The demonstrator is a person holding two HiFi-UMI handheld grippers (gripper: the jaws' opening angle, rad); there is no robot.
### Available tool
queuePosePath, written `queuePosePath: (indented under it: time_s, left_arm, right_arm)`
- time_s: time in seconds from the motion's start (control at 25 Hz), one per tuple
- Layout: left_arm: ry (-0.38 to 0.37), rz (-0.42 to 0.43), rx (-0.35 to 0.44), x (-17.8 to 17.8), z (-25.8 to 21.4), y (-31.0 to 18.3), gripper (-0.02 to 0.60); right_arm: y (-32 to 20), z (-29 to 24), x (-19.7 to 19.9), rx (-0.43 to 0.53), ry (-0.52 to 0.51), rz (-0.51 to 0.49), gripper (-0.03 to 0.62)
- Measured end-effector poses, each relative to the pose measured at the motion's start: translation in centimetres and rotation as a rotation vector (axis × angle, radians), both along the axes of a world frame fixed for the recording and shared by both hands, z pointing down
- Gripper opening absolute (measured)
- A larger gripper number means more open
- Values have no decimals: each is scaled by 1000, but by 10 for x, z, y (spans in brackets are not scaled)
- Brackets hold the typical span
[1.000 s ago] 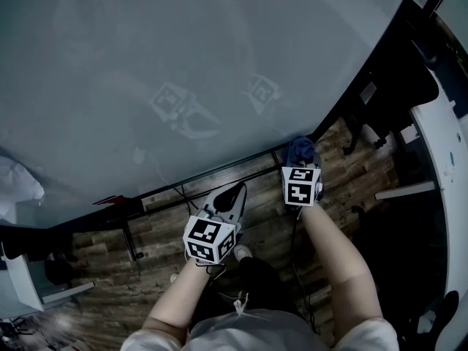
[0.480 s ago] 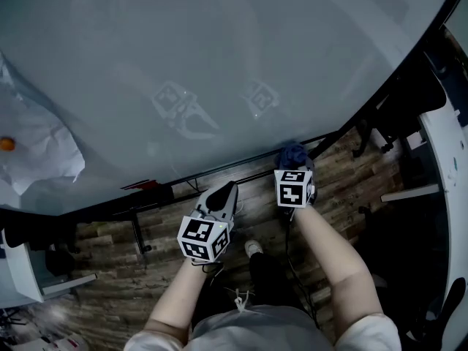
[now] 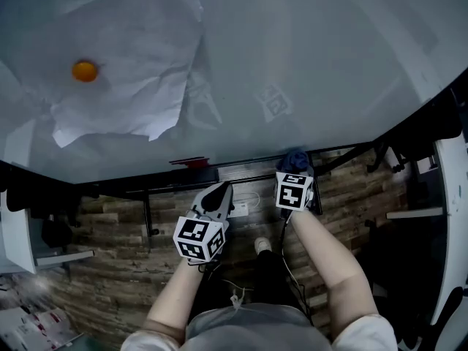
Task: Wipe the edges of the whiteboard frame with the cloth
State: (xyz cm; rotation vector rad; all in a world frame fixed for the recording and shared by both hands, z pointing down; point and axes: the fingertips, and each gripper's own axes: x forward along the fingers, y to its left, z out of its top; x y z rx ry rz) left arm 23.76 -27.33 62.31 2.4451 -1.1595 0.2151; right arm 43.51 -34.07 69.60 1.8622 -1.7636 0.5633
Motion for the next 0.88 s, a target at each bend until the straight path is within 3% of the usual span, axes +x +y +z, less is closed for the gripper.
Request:
queuePosePath:
  time_s: [0.4,0.6,0.88]
  left_arm:
    - [1,-106,-19,-124,5,25,20]
    - [-2,-179,-36,-186,10,27,20]
    - [-10,-210,-46,-235,13,19,20]
  right_arm:
    - [1,1,-128,-48,-65,-52,69]
    - [2,3,-201,-47,-83,-134,69]
    - [-2,2,-218,-87,-79,-45,69]
